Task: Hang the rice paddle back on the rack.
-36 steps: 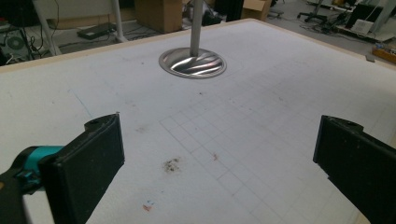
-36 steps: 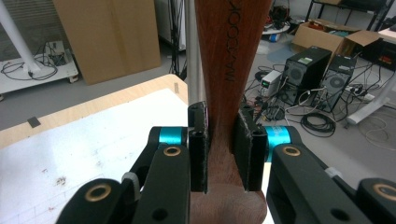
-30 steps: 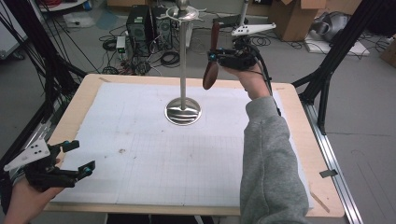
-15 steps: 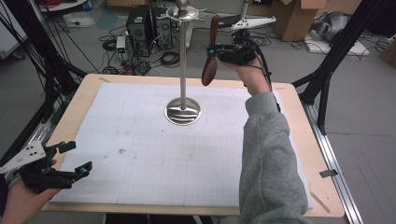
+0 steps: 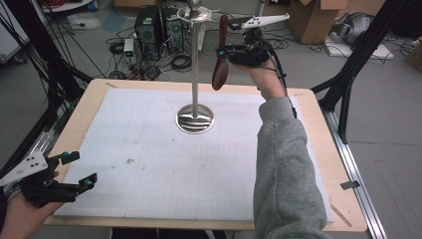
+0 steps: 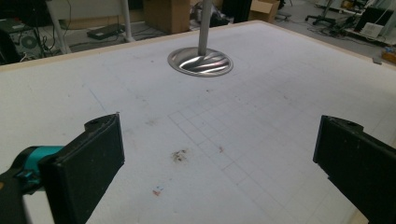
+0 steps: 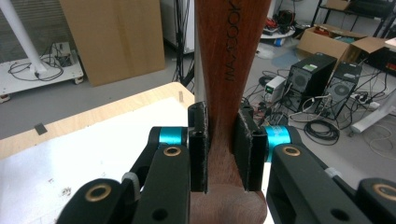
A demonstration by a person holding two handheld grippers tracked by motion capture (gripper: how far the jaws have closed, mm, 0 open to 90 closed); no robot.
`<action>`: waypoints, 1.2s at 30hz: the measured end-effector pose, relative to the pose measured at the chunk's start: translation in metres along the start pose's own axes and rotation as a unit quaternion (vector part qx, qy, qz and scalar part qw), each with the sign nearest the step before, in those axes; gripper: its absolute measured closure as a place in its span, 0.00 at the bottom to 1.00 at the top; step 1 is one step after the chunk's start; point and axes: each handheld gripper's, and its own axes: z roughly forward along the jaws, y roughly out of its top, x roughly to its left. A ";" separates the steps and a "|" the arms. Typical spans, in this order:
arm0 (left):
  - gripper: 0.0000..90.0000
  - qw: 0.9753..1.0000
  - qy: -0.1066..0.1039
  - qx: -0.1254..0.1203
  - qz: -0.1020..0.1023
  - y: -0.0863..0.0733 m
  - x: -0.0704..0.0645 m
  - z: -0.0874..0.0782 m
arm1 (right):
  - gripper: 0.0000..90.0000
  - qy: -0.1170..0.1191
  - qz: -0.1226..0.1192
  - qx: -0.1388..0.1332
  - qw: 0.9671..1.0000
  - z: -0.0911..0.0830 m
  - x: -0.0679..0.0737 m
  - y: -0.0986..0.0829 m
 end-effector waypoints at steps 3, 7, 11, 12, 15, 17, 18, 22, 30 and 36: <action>0.03 1.000 0.001 -0.002 0.000 0.000 0.000 -0.001 | 0.86 0.001 0.004 -0.002 1.000 0.002 0.000 0.000; 0.03 1.000 0.002 -0.001 0.000 0.000 0.000 -0.001 | 0.86 0.001 0.003 -0.004 1.000 0.004 0.000 0.000; 0.03 1.000 0.003 0.000 -0.002 -0.001 0.000 -0.002 | 0.86 -0.001 0.001 -0.004 1.000 0.005 0.000 0.000; 0.03 1.000 0.003 0.000 -0.002 -0.001 0.000 -0.002 | 0.86 -0.001 0.003 -0.003 1.000 0.005 0.000 0.000; 0.03 1.000 0.006 0.001 0.001 -0.001 0.000 -0.003 | 0.86 -0.008 0.000 -0.001 1.000 0.006 0.000 0.000; 0.03 1.000 0.007 0.001 0.002 -0.001 0.000 -0.003 | 0.86 -0.006 -0.001 -0.003 1.000 0.006 0.000 0.000; 0.03 1.000 0.007 0.002 0.001 -0.001 0.000 -0.003 | 0.86 -0.005 -0.001 -0.003 1.000 0.007 0.000 0.000; 0.03 1.000 0.011 0.008 0.005 -0.002 0.000 -0.002 | 0.86 -0.004 -0.004 -0.003 1.000 0.008 0.001 0.000; 0.03 1.000 0.014 0.009 0.008 -0.002 -0.001 -0.004 | 0.86 -0.004 -0.002 -0.004 1.000 0.014 0.003 0.000; 0.03 1.000 0.015 0.008 0.005 -0.003 0.000 -0.005 | 0.86 -0.007 -0.003 -0.004 1.000 0.015 0.003 0.001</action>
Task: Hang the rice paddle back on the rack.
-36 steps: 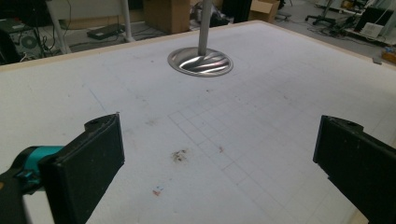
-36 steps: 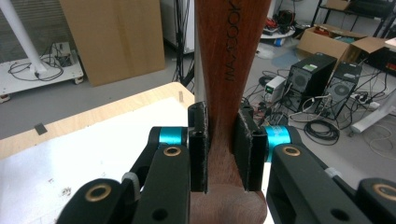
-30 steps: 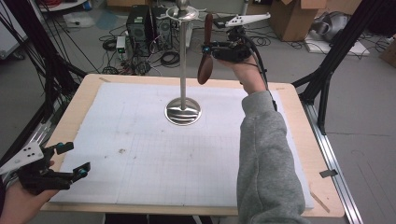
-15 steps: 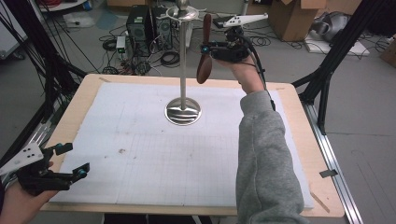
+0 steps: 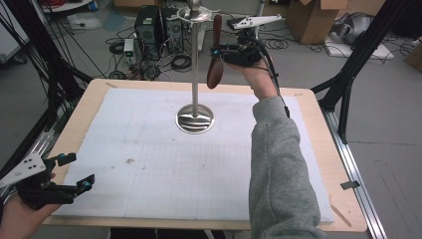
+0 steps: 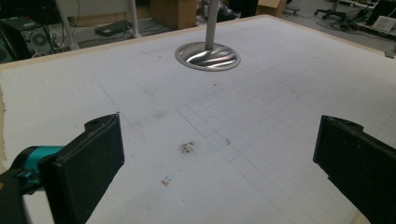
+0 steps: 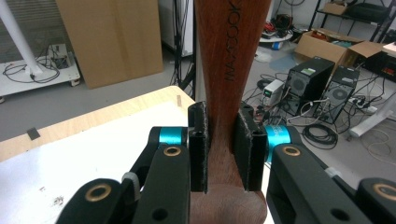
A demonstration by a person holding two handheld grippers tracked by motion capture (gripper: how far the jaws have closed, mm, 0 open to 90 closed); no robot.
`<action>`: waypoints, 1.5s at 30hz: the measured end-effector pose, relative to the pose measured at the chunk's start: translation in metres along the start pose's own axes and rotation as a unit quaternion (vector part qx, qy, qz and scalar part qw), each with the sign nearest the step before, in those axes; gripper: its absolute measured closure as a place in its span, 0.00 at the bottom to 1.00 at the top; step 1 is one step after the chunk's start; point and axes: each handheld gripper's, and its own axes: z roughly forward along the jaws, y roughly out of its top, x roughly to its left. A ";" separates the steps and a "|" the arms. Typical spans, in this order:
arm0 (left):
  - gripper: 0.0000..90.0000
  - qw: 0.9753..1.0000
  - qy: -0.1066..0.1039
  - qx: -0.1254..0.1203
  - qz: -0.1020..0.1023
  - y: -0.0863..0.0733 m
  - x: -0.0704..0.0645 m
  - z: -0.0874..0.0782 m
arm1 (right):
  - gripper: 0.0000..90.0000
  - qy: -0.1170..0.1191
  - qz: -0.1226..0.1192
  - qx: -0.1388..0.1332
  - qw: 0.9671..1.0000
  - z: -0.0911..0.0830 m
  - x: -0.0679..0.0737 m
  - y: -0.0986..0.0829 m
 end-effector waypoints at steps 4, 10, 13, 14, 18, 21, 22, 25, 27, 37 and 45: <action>0.03 1.000 0.000 0.000 0.000 0.000 0.000 0.000 | 0.86 0.000 -0.001 0.001 1.000 0.001 0.000 0.000; 0.03 1.000 0.001 0.001 0.000 0.000 0.000 -0.001 | 0.86 0.002 0.001 -0.003 1.000 0.003 0.000 0.000; 0.03 1.000 0.001 -0.001 -0.001 0.000 0.000 -0.002 | 0.86 0.002 0.001 -0.002 1.000 0.004 0.000 0.000; 0.03 1.000 0.001 -0.001 -0.001 -0.001 0.000 -0.002 | 0.86 0.003 0.001 0.000 1.000 0.005 0.001 0.000; 0.03 1.000 0.001 0.000 -0.001 -0.001 0.000 -0.002 | 0.86 0.003 0.000 -0.002 1.000 0.006 0.000 0.000; 0.03 1.000 0.003 0.001 0.000 -0.001 0.000 -0.002 | 0.86 0.004 0.000 -0.001 1.000 0.007 0.001 0.000; 0.03 1.000 0.003 0.000 0.000 -0.002 0.000 -0.003 | 0.86 0.005 0.001 -0.001 1.000 0.007 0.001 0.000; 0.03 1.000 0.004 0.001 -0.002 -0.002 0.000 -0.004 | 0.86 0.003 0.000 -0.002 1.000 0.008 0.000 0.000; 0.03 1.000 0.006 0.000 0.000 -0.002 0.000 -0.004 | 0.86 0.003 -0.001 -0.002 1.000 0.009 0.000 0.000; 0.03 1.000 0.007 -0.001 0.000 -0.002 0.000 -0.006 | 0.86 0.008 0.004 -0.002 1.000 0.013 0.000 -0.002; 0.03 1.000 0.007 -0.001 0.000 -0.002 0.001 -0.007 | 0.85 0.002 0.003 -0.004 1.000 0.014 0.001 -0.002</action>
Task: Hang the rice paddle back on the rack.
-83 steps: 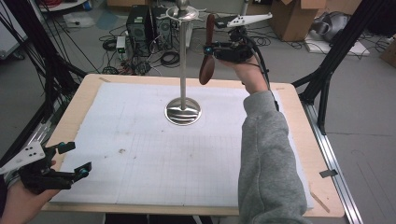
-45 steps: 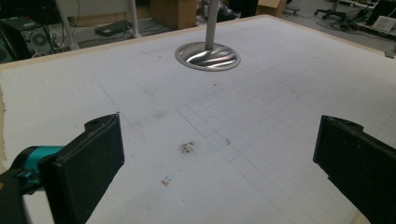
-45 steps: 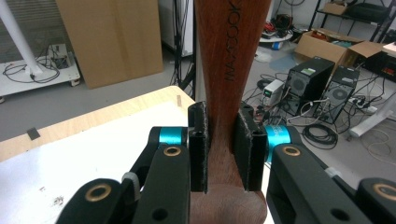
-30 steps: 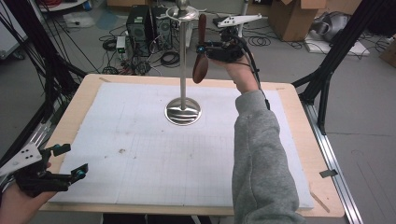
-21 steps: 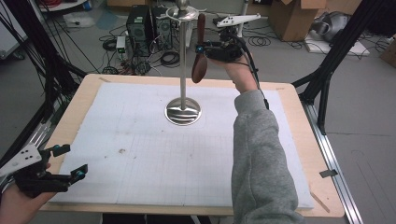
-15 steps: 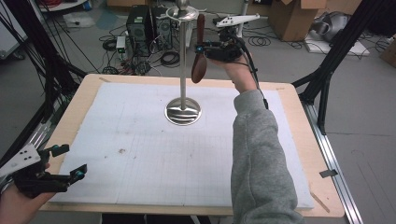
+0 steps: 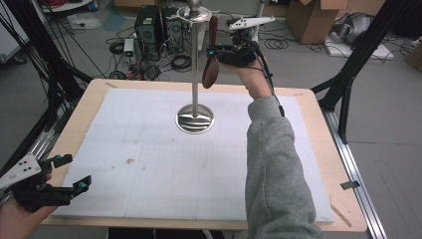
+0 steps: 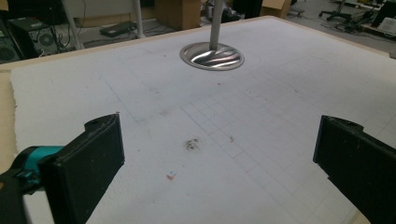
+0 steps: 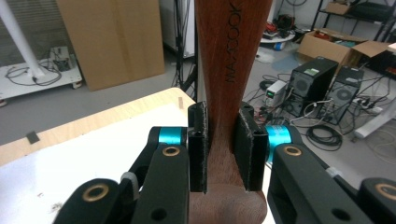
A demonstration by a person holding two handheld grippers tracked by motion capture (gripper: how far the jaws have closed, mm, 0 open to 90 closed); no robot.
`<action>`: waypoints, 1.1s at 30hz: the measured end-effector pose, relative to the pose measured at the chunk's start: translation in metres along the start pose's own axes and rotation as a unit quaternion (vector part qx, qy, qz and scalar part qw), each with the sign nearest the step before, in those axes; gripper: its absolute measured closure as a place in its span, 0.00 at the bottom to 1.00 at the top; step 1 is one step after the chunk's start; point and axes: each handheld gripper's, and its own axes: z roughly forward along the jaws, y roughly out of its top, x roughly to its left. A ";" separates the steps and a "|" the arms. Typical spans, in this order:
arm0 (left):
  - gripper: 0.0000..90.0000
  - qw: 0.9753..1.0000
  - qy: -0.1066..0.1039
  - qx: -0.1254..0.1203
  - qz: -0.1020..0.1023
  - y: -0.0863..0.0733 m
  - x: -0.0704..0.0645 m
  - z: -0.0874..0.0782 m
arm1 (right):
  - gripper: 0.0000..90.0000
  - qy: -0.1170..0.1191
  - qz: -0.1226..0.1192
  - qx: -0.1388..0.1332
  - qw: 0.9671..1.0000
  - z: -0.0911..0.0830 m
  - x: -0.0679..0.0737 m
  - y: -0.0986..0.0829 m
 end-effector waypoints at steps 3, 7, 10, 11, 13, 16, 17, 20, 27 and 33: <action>0.03 1.000 -0.003 0.001 0.001 0.000 0.000 0.001 | 0.79 -0.001 -0.003 -0.007 1.000 0.000 0.000 0.000; 0.03 1.000 -0.001 0.002 -0.002 -0.001 0.001 0.002 | 0.69 -0.004 -0.008 -0.008 1.000 -0.001 0.003 0.001; 0.03 1.000 -0.001 0.001 -0.003 -0.001 0.003 0.002 | 0.61 -0.012 -0.009 -0.007 1.000 -0.002 0.004 0.001; 0.03 1.000 -0.001 0.000 -0.003 -0.001 0.003 0.002 | 0.60 -0.012 -0.009 -0.006 1.000 -0.002 0.004 0.000; 0.03 1.000 -0.002 -0.002 -0.002 0.000 0.003 0.004 | 0.57 -0.010 -0.008 -0.008 1.000 -0.003 0.005 -0.001; 0.03 1.000 -0.006 -0.001 -0.001 0.002 0.002 0.007 | 0.46 -0.008 0.005 -0.002 1.000 -0.005 0.003 -0.007; 0.03 1.000 -0.007 0.000 -0.001 0.002 0.002 0.009 | 0.46 -0.008 0.005 -0.002 1.000 -0.005 0.003 -0.007; 0.03 1.000 -0.013 0.001 0.001 0.004 0.002 0.014 | 0.41 -0.003 0.008 0.007 1.000 -0.008 0.001 -0.012; 0.03 1.000 -0.025 0.006 0.005 0.007 0.000 0.027 | 0.23 0.002 0.024 0.021 0.999 -0.016 0.003 -0.019; 0.03 0.999 -0.035 0.006 0.008 0.011 -0.001 0.036 | 0.14 -0.006 0.017 0.030 0.999 -0.018 0.009 -0.025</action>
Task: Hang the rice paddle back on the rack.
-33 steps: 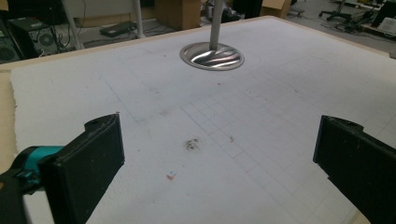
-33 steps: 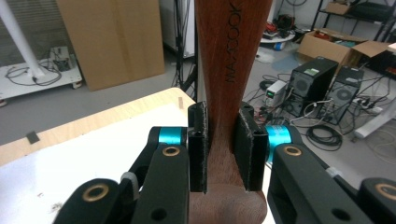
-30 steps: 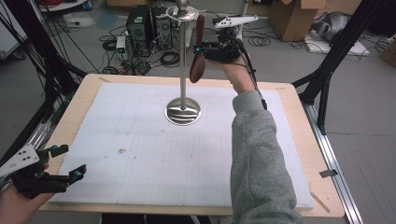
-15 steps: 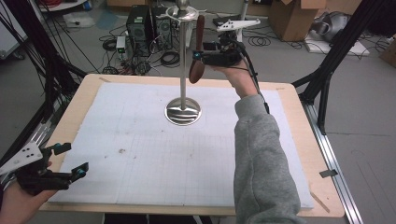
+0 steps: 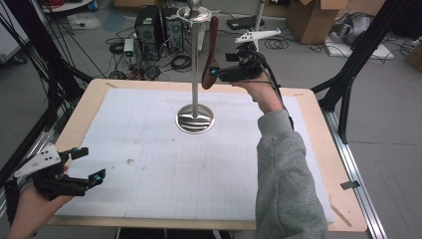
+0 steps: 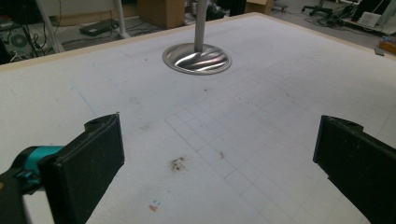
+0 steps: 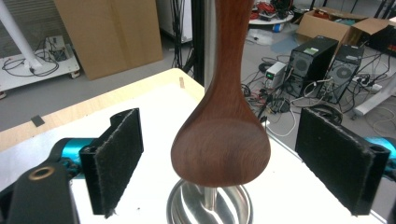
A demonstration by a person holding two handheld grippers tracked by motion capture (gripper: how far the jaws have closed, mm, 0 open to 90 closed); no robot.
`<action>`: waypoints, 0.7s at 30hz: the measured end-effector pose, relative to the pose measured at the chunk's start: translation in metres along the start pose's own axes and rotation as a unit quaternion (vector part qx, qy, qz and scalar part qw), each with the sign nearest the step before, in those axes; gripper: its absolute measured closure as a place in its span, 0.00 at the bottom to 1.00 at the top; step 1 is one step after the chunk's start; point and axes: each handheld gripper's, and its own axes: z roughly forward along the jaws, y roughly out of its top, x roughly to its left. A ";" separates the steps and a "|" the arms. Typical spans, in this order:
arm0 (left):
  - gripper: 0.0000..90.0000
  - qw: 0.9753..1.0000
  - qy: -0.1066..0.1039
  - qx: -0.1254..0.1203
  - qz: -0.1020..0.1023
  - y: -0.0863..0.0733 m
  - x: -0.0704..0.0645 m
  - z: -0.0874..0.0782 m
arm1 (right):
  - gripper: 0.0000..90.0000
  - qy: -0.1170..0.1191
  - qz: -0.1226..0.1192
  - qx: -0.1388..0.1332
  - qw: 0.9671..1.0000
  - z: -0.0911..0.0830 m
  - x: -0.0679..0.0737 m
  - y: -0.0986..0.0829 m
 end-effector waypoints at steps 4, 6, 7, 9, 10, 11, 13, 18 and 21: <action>0.03 1.000 -0.007 -0.004 0.002 0.004 0.001 0.005 | 0.10 0.002 -0.002 0.017 1.000 -0.002 0.002 -0.005; 0.03 1.000 -0.008 -0.005 0.002 0.005 0.002 0.007 | 0.09 -0.002 0.000 0.022 1.000 -0.003 0.001 -0.008; 0.03 1.000 -0.009 -0.005 0.002 0.006 0.003 0.008 | 0.09 -0.002 0.000 0.025 1.000 -0.005 0.001 -0.009; 0.03 1.000 -0.012 -0.007 0.004 0.008 0.003 0.011 | 0.02 -0.011 0.001 0.031 0.999 -0.007 0.001 -0.012; 0.03 1.000 -0.014 -0.008 0.003 0.009 0.003 0.012 | 0.02 -0.015 0.004 0.035 0.999 -0.009 0.001 -0.012; 0.03 1.000 -0.015 -0.009 0.004 0.010 0.003 0.013 | 0.02 -0.015 0.002 0.035 0.999 -0.011 0.001 -0.013; 0.03 1.000 -0.018 -0.010 0.005 0.011 0.003 0.016 | 0.00 -0.018 0.001 0.030 0.999 -0.015 0.001 -0.015; 0.03 1.000 -0.022 -0.011 0.007 0.015 0.004 0.022 | 0.00 -0.021 0.004 0.020 1.000 -0.025 0.002 -0.021; 0.03 1.000 -0.022 -0.011 0.005 0.017 0.004 0.027 | 0.00 -0.019 0.009 0.018 1.000 -0.028 0.002 -0.027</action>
